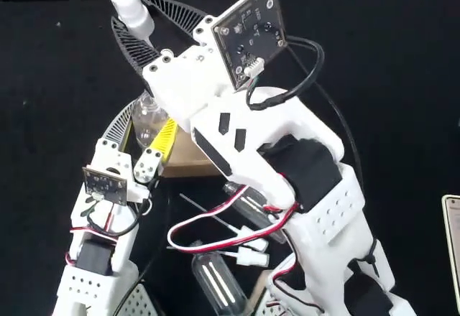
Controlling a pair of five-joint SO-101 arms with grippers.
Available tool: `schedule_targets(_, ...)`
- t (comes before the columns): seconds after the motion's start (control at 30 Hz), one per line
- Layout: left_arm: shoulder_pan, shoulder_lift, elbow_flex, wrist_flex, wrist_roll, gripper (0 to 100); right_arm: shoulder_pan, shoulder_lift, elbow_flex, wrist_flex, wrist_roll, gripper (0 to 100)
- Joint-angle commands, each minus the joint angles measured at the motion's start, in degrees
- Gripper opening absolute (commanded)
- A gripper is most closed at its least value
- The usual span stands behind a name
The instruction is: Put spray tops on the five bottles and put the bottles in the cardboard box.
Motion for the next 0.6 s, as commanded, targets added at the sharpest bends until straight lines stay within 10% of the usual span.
schedule_targets(0.0,0.4,-0.8,1.4,-0.3,-0.1,4,1.1,-2.2,0.0,-2.7,-0.4,1.0)
schedule_targets(0.57,0.4,-0.8,1.4,-0.3,0.0,4,-1.5,-2.5,2.0,-2.2,-3.2,1.0)
